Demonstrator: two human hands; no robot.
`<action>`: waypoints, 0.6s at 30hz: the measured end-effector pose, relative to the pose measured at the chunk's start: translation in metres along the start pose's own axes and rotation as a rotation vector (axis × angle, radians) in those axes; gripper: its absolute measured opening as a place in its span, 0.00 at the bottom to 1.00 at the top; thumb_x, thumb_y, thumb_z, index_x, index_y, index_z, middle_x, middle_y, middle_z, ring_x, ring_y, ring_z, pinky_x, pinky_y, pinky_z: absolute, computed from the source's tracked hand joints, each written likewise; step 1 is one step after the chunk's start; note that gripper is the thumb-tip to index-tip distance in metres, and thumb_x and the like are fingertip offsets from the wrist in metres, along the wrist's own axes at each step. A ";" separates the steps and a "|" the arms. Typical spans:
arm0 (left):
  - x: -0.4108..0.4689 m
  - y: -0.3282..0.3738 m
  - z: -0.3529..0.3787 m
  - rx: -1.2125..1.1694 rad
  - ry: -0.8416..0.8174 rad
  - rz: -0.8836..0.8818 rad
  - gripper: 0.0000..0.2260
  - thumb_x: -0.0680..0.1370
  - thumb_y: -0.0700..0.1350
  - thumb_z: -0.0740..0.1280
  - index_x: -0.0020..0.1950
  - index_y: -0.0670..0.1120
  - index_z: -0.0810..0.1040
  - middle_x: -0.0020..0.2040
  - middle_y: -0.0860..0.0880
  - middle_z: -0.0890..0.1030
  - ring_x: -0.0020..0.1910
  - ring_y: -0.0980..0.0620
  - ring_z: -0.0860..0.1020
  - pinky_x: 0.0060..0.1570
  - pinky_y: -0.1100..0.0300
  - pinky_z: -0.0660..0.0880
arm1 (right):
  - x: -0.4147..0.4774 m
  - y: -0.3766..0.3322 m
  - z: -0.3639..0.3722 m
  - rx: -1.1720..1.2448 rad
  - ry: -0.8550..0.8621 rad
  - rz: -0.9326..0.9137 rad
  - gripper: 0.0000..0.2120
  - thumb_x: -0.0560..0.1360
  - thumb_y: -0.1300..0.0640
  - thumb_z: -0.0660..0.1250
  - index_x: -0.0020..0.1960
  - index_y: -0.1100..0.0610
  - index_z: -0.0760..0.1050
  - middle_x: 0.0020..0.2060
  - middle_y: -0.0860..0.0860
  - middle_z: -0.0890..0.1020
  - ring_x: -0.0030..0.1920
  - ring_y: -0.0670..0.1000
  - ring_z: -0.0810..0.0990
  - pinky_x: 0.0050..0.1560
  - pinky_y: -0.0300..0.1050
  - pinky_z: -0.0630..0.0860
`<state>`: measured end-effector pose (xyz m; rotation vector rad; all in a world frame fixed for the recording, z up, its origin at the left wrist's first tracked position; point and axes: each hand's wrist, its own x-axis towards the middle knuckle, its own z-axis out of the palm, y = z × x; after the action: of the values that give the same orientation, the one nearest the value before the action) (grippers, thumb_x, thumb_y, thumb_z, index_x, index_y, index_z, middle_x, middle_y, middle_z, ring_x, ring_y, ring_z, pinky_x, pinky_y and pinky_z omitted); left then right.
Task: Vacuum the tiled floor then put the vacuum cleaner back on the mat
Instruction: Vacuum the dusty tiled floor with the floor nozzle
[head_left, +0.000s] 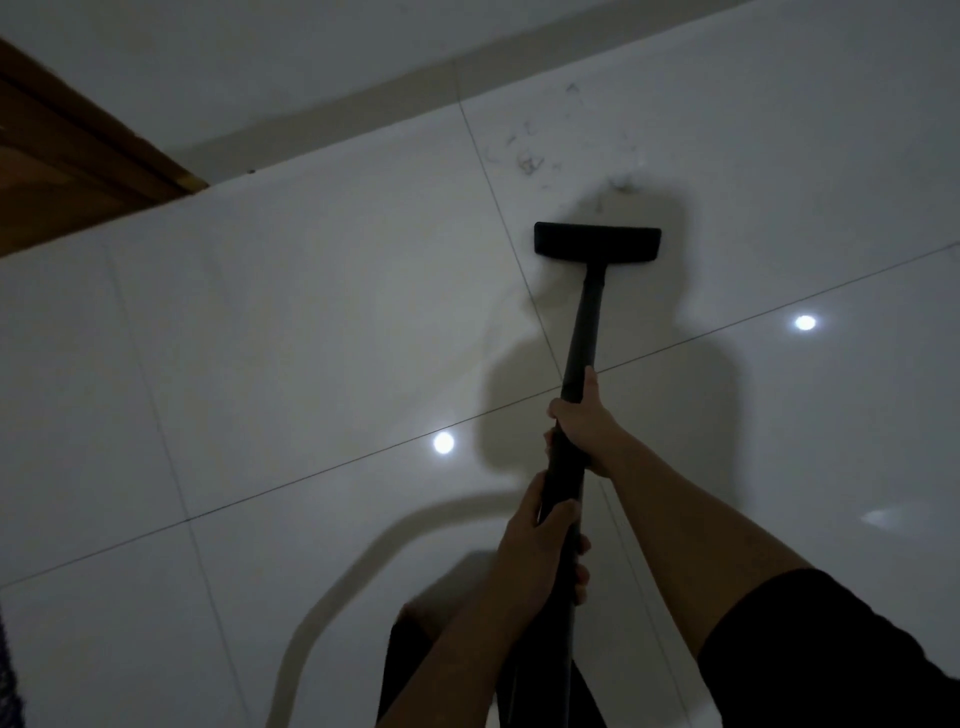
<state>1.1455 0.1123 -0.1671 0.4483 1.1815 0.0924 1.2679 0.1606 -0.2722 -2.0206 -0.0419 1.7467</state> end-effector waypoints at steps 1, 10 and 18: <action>0.003 0.002 0.003 -0.011 0.006 -0.007 0.17 0.81 0.40 0.57 0.69 0.52 0.67 0.33 0.43 0.71 0.22 0.53 0.70 0.22 0.63 0.69 | 0.002 -0.002 -0.004 -0.006 0.006 0.002 0.39 0.79 0.64 0.59 0.78 0.41 0.39 0.44 0.58 0.74 0.33 0.52 0.76 0.34 0.47 0.77; 0.016 0.024 -0.008 -0.050 -0.010 -0.043 0.13 0.81 0.40 0.58 0.60 0.56 0.70 0.32 0.42 0.72 0.19 0.53 0.70 0.19 0.66 0.69 | 0.017 -0.021 0.005 -0.021 0.034 0.016 0.41 0.79 0.63 0.60 0.77 0.40 0.37 0.52 0.61 0.74 0.33 0.51 0.77 0.36 0.48 0.77; 0.020 0.051 -0.038 -0.007 -0.003 -0.033 0.16 0.81 0.41 0.58 0.69 0.51 0.68 0.31 0.45 0.72 0.20 0.54 0.70 0.20 0.65 0.69 | 0.025 -0.046 0.035 -0.014 0.045 0.018 0.40 0.79 0.63 0.59 0.77 0.39 0.38 0.58 0.63 0.74 0.34 0.52 0.77 0.37 0.49 0.77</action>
<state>1.1268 0.1759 -0.1768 0.4230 1.1849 0.0674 1.2526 0.2206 -0.2813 -2.0752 -0.0221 1.7160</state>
